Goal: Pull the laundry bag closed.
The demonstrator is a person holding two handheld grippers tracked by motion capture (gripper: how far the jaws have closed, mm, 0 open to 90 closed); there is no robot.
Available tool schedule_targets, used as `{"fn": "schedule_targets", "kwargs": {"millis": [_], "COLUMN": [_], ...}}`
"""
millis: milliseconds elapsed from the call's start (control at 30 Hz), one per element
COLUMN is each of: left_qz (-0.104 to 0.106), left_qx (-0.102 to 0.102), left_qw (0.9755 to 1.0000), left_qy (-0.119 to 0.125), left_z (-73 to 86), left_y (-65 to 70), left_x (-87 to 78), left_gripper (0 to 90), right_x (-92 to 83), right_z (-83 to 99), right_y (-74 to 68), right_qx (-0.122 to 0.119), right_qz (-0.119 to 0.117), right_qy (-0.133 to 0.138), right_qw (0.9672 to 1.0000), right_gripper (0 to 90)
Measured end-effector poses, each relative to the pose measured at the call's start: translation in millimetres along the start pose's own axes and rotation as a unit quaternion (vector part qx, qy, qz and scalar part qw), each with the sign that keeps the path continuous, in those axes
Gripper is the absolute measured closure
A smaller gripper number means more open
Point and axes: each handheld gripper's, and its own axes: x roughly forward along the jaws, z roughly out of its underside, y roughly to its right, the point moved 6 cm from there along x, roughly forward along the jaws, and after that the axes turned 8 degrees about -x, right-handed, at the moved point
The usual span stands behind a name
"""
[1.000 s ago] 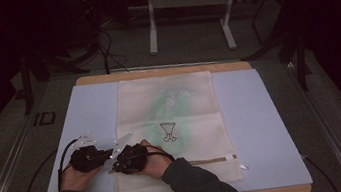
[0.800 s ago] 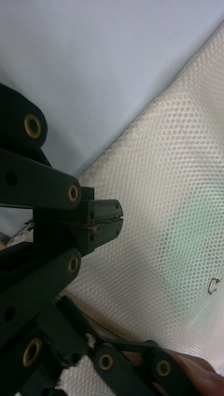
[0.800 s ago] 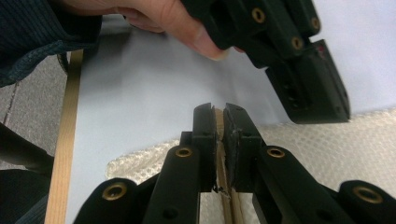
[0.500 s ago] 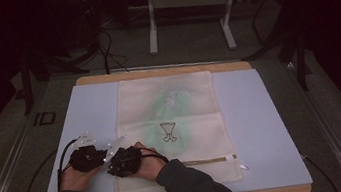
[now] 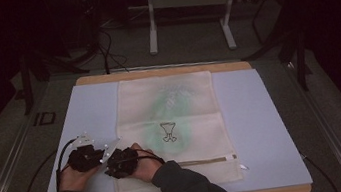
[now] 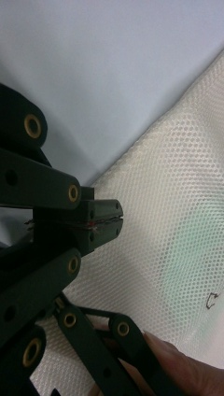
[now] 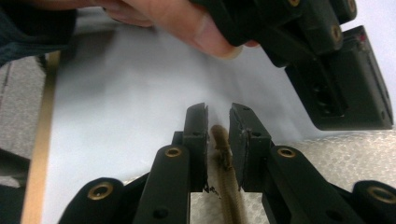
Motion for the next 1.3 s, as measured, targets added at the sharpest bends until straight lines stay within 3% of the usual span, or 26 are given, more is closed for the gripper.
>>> {"fn": "schedule_targets", "kwargs": {"millis": [100, 267, 433, 933, 1133, 1300], "left_qz": [0.000, -0.002, -0.003, -0.002, -0.001, 0.003], "left_qx": [0.000, -0.001, 0.000, 0.001, 0.002, 0.005], "left_qw": [1.0000, 1.0000, 1.0000, 1.0000, 1.0000, 1.0000], "left_qy": [0.001, 0.001, 0.000, -0.002, -0.005, -0.007], "left_z": [-0.1, -0.1, 0.0, 0.1, 0.2, -0.1], "left_y": [-0.5, -1.0, -1.3, 0.1, 1.3, 3.2], "left_x": [-0.4, -0.5, -0.2, 1.1, 1.9, 3.6], "left_gripper": [89.0, 89.0, 89.0, 89.0, 88.9, 88.9], "right_x": [4.7, 7.3, 4.6, -17.2, -24.5, -25.6], "right_z": [1.7, 1.0, 0.3, 3.9, 11.0, 18.1], "right_y": [-0.9, -0.3, 0.8, 5.7, 6.3, 4.4], "right_qx": [-0.008, 0.003, 0.005, 0.039, 0.047, 0.039], "right_qz": [0.007, 0.014, 0.022, -0.005, -0.015, -0.019], "right_qy": [-0.014, -0.014, 0.000, 0.046, 0.046, 0.036], "right_qw": [0.9999, 0.9998, 0.9997, 0.9982, 0.9977, 0.9984], "right_gripper": [77.8, 80.8, 81.1, 81.1, 81.0, 80.8]}}
